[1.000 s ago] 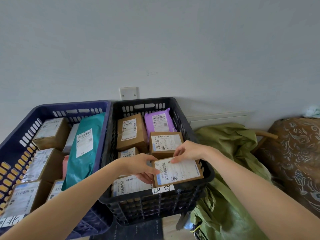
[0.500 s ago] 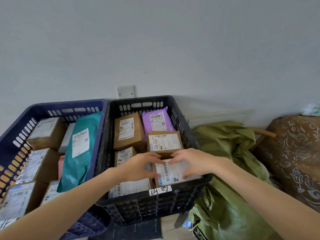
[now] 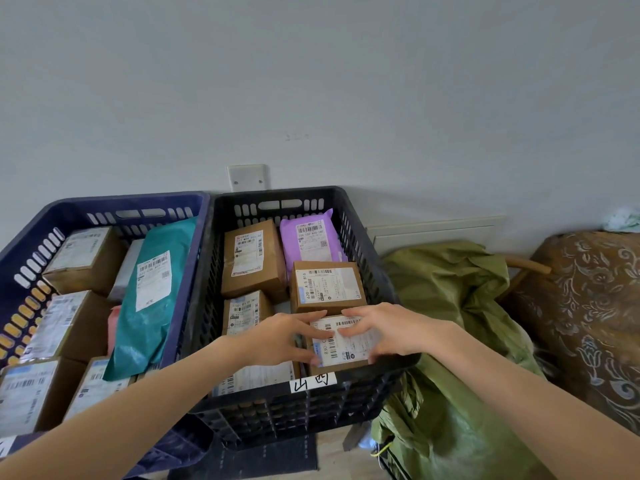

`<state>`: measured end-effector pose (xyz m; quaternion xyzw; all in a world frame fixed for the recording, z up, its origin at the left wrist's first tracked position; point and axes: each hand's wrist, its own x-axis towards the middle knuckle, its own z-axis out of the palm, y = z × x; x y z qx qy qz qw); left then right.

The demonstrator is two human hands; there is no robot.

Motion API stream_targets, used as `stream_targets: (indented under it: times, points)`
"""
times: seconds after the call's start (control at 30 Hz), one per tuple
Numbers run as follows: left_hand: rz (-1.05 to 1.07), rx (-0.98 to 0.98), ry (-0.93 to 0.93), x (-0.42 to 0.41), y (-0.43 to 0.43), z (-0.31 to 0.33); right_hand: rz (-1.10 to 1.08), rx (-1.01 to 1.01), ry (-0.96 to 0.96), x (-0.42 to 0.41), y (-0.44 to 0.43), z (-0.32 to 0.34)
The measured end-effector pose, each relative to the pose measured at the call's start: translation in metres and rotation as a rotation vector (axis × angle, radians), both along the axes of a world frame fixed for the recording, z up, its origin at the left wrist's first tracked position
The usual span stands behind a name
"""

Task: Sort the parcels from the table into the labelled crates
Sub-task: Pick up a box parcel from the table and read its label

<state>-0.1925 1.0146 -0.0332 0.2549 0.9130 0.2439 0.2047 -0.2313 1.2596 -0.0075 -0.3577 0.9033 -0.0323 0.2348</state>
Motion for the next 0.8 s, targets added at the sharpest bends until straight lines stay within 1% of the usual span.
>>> stream_targets:
  times: [0.2,0.37,0.47,0.63,0.73,0.8]
  points:
    - [0.056,0.073,-0.066,-0.003,0.0,0.001,-0.015,0.014,-0.028,-0.006,-0.003,0.002]
    - [0.166,0.181,-0.099,0.004,0.001,0.001,-0.092,-0.083,-0.063,0.003,0.0,0.005]
    - [0.179,0.148,-0.091,0.006,0.002,0.003,-0.112,-0.156,-0.074,0.006,0.001,0.008]
    - [0.225,0.126,-0.054,0.014,0.004,0.011,-0.126,-0.213,-0.079,0.008,-0.006,0.013]
    - [0.338,0.138,-0.037,0.022,0.001,0.017,-0.111,-0.3,-0.117,0.007,-0.018,0.016]
    - [0.399,0.113,0.008,0.029,-0.006,0.021,-0.083,-0.345,-0.113,0.006,-0.029,0.017]
